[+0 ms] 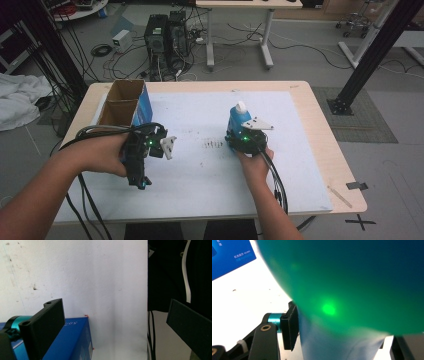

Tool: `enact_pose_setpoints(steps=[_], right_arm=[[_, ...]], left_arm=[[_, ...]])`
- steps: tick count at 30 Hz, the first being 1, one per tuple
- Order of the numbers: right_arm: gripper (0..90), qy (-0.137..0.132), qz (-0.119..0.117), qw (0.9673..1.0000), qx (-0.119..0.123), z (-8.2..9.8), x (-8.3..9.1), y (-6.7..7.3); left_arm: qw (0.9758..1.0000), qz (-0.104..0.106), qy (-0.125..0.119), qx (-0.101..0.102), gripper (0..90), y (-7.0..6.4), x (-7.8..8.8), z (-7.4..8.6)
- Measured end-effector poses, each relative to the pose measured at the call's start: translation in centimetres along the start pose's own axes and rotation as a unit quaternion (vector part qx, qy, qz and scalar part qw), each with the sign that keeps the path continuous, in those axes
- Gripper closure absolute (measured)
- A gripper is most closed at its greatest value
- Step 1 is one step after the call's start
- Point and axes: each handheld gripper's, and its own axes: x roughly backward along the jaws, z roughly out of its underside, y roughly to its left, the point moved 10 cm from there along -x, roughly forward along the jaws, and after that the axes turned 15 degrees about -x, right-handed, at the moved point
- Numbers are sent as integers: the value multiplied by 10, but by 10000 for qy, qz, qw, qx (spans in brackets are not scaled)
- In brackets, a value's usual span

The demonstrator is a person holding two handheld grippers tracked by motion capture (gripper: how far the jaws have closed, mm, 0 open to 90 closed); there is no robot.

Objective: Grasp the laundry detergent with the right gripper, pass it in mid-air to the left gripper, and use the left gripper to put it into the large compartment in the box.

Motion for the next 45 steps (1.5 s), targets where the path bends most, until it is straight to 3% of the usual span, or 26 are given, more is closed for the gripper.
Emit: enact_pose_setpoints(steps=[16, 35, 39, 44, 45], right_arm=[[427, -91, 96, 9999, 9, 0, -2, -1], [458, -173, 54, 9998, 39, 0, 1, -2], [459, -178, -59, 9998, 108, -2, 7, 0], [459, -213, -491, 9984, 190, -7, 21, 8], [459, -213, -491, 9984, 190, -7, 21, 8]], left_arm=[[10000, 25, -20, 3, 17, -1, -3, 0], [10000, -9, 46, 9, 17, 0, 1, 1], [10000, -18, 41, 15, 17, 2, 2, 1], [10000, -12, 54, 1, 17, 6, 2, -2], [10000, -8, 44, -1, 17, 7, 2, -3]])
